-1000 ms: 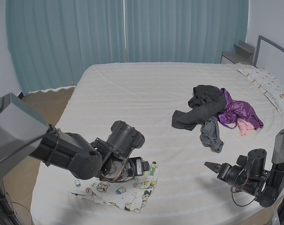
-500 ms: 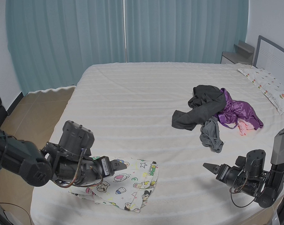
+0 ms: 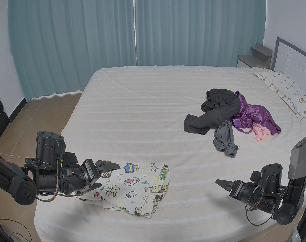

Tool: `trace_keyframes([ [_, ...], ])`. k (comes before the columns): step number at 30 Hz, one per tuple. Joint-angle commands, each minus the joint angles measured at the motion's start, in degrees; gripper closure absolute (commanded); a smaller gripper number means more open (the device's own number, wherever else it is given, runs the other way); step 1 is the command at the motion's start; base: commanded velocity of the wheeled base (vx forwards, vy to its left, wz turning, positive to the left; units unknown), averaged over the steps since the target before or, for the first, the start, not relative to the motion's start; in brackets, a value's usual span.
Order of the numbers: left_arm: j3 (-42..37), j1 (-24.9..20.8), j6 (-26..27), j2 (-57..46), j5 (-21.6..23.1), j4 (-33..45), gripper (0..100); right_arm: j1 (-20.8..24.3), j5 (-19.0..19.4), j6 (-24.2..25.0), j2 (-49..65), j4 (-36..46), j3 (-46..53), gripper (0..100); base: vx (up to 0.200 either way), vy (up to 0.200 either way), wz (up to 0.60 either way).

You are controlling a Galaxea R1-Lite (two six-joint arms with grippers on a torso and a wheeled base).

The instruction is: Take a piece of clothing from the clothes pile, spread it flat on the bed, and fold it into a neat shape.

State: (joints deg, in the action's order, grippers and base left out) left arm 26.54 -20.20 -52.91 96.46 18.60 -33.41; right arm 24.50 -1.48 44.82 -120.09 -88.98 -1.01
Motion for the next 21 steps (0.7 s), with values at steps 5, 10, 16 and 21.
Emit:
trace_keyframes([
  [5, -0.96, 0.51, 0.0, 0.83, 0.12, -0.16, 0, 0.28, -0.02, 0.0, -0.41, -1.02, 1.01, 0, 0.0, 0.2, 0.0],
  [10, -1.05, 0.51, 0.08, 1.01, 0.47, -0.07, 0, 1.07, -0.28, 0.0, -0.32, -1.02, 1.01, 0, 0.0, 0.2, 0.0],
  [16, -0.96, 0.86, 0.08, 1.71, 1.0, -0.16, 0, 3.09, -1.51, 0.0, -0.23, -1.02, 1.01, 0, 0.0, 0.2, 0.0],
  [21, -0.96, 1.57, 0.08, 1.62, 1.08, -0.16, 0, 4.68, -1.43, 0.09, -0.23, -1.02, 1.01, 0, 0.0, 0.2, 0.0],
])
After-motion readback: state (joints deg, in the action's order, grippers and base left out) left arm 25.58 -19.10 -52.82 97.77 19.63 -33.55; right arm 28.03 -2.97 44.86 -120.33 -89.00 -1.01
